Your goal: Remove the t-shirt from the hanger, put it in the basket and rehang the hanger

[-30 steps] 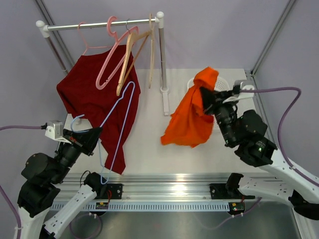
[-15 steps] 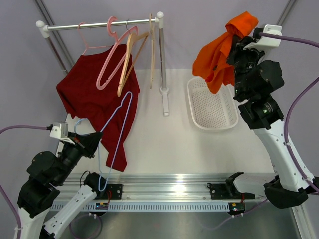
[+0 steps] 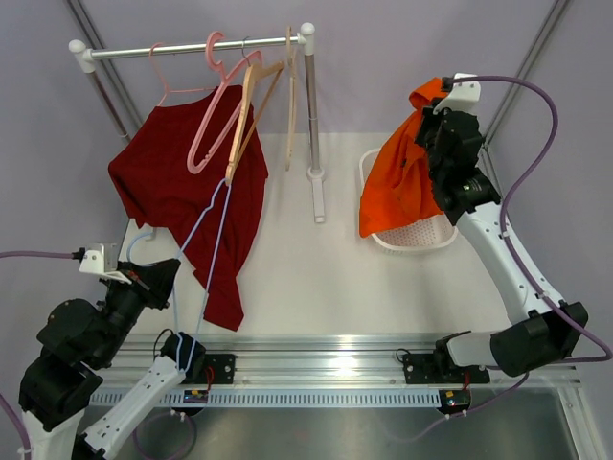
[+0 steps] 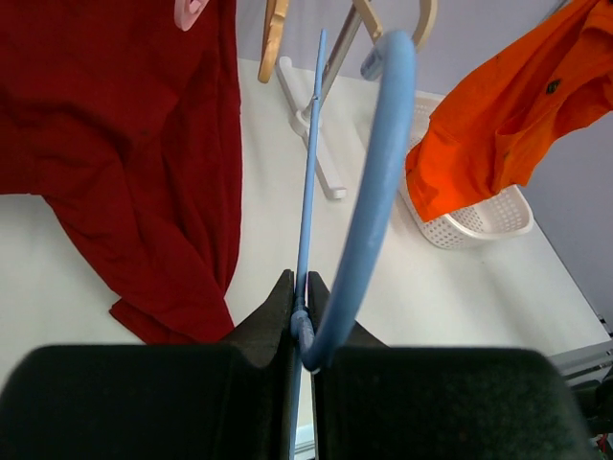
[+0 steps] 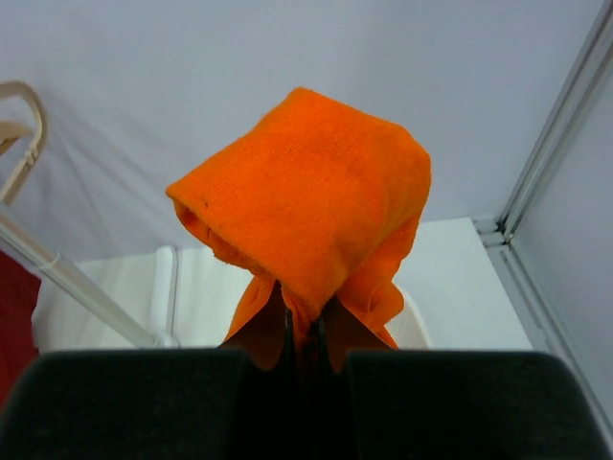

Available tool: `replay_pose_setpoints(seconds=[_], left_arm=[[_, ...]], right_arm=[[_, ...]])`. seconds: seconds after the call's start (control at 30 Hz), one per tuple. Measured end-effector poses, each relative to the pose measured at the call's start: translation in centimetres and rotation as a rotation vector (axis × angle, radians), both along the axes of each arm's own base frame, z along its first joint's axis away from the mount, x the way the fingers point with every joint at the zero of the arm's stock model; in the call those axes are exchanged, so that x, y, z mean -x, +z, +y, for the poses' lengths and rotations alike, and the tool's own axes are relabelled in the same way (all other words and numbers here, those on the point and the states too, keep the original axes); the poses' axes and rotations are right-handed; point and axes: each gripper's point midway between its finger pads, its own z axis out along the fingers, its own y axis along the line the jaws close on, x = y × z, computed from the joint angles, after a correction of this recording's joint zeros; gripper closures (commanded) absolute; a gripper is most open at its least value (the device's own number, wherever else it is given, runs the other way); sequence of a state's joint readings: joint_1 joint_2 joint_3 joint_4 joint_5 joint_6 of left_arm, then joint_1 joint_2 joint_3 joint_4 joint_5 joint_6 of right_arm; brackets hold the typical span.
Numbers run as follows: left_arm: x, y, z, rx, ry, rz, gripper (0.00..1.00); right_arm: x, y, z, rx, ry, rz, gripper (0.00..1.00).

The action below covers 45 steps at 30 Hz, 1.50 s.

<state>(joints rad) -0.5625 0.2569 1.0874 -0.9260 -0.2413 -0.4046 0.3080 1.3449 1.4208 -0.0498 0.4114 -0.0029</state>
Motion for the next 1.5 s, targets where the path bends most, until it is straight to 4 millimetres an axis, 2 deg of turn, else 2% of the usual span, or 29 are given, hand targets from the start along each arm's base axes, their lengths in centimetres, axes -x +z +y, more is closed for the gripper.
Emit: replay_pose_setpoints(seconds=[0.03,0.1,0.23,0.5,0.73,0.83,0.9,0.97,1.17,1.27,1.33,1.5], left_arm=[[0.0,-0.2,0.2,-0.008,0.007,0.005,1.0],[0.0,-0.5,0.4,-0.021,0.015,0.015,1.0],[0.0,-0.5,0.6,-0.029,0.026,0.015,1.0],[0.1,0.6,1.9,-0.049,0.079,-0.004,1.0],[-0.1,0.2,2.3,-0.072,0.102,0.015,1.0],[-0.1,0.2,2.4,-0.074,0.106,0.016,1.0],[-0.2,0.2,2.4,-0.078,0.108,0.015,1.0],[-0.2,0.2,2.5,-0.08,0.111,0.016,1.0],[-0.5,0.1,2.9,-0.099,0.138,0.021,1.0],[-1.0,0.0,3.0,-0.12,0.157,0.035,1.0],[-1.4,-0.2,3.2,-0.138,0.175,0.046,1.0],[-2.3,-0.5,3.4,-0.177,0.212,0.073,1.0]], right_arm=[[-0.1,-0.9,0.2,-0.006,0.011,0.017,1.0],[-0.1,-1.3,0.6,-0.02,0.029,0.026,1.0],[0.5,0.1,0.7,-0.041,0.048,-0.008,1.0],[2.2,5.5,0.3,-0.074,0.055,-0.133,1.0],[4.1,12.4,-0.5,-0.101,0.053,-0.273,1.0],[4.4,13.3,-0.8,-0.092,0.045,-0.301,1.0],[4.1,12.2,-0.8,-0.087,0.044,-0.289,1.0],[3.3,9.6,-0.5,-0.078,0.043,-0.245,1.0],[-0.6,-1.9,1.0,-0.064,0.049,-0.013,1.0],[-1.8,-6.3,1.6,-0.073,0.053,0.079,1.0],[-1.9,-7.8,1.8,-0.087,0.052,0.112,1.0],[-2.0,-8.5,1.7,-0.136,0.037,0.096,1.0]])
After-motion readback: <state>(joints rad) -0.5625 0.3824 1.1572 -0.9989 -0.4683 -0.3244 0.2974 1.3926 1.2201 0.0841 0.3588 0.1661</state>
